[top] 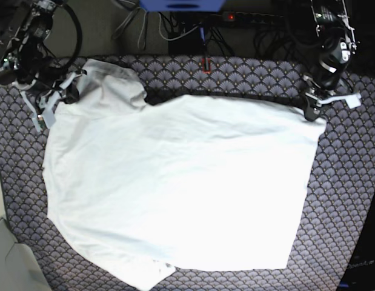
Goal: Fold the T-shirt properly
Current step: 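Lift the shoulder edge with both grippers and fold it toward the hem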
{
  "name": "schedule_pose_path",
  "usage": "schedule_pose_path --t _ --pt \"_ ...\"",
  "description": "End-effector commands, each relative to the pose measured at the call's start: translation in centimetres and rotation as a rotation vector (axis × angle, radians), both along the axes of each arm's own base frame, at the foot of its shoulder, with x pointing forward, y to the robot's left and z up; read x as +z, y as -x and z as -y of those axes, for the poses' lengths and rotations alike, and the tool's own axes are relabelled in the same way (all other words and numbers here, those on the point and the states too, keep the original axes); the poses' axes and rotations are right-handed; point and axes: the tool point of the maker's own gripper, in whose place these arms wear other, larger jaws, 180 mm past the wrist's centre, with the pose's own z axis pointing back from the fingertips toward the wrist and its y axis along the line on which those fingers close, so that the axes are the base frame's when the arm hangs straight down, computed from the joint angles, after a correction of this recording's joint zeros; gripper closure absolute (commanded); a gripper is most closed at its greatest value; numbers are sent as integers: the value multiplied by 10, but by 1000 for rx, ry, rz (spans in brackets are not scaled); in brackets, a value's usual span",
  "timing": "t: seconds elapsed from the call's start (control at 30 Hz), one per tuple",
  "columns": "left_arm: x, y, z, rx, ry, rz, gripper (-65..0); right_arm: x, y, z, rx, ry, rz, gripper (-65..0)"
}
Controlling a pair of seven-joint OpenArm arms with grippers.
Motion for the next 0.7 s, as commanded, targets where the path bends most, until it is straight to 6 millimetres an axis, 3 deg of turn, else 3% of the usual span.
schedule_pose_path --t 0.0,0.13,0.5,0.67 --pt "12 -8 -4 -5 -14 38 -3 16 -13 1 14 11 69 -22" --pt "5 -7 -4 -23 -70 -28 -3 28 -25 8 36 47 102 -22" --pt "18 -14 -22 12 -153 -98 -3 53 -55 13 112 118 182 -22" --pt "24 -30 -14 -57 -129 -106 -3 63 -68 10 152 139 209 -22"
